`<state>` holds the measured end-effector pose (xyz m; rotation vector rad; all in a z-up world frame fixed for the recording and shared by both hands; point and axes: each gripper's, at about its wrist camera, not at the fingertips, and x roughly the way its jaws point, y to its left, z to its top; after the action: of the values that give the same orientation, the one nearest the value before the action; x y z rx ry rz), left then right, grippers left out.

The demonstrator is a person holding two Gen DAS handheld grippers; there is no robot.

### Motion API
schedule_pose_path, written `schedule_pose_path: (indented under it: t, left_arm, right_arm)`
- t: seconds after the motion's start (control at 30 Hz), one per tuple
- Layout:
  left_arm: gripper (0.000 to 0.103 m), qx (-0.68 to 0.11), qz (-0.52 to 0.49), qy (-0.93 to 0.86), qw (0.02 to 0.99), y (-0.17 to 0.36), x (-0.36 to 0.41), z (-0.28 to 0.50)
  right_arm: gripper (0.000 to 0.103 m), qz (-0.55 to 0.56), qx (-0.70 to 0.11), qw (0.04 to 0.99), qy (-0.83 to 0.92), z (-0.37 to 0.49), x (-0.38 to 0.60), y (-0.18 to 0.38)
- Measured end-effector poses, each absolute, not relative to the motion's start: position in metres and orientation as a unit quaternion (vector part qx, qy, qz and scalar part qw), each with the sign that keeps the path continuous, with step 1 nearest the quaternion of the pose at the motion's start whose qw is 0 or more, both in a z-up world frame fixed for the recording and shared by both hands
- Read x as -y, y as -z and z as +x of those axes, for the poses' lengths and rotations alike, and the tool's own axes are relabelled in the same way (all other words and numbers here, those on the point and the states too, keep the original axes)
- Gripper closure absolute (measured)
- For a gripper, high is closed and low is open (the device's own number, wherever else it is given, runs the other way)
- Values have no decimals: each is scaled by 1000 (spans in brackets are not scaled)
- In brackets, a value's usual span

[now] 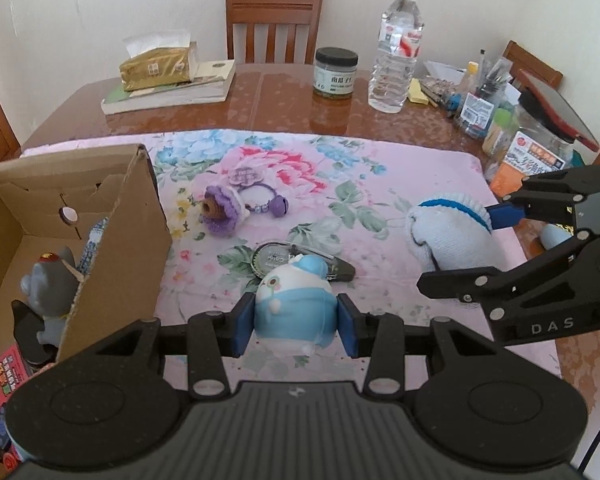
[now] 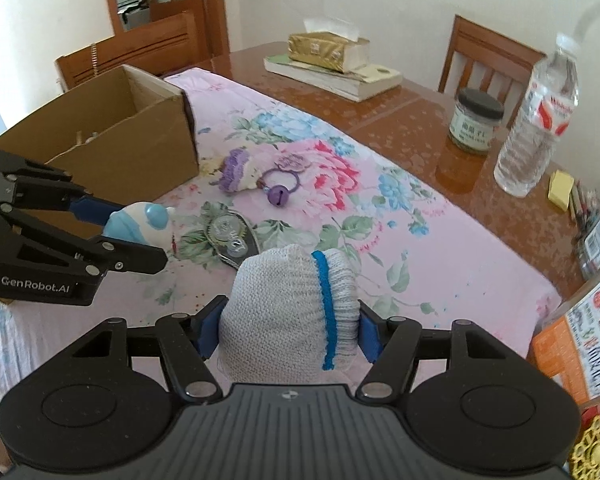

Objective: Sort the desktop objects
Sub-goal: 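Grasp the white blue-striped knit sock with the right tool while the left tool holds the toy, then carry the toy and sock over the box and open the left tool to drop the toy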

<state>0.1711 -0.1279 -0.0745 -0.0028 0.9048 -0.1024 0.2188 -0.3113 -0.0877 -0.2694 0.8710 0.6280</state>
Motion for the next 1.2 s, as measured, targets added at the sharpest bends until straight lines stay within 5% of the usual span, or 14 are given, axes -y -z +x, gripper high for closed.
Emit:
schedule_pose_path:
  t: [1.2]
  left_arm:
    - [61, -388, -11, 86, 918, -16, 95, 82]
  right_arm:
    - [33, -217, -328, 837, -381, 159, 273, 9]
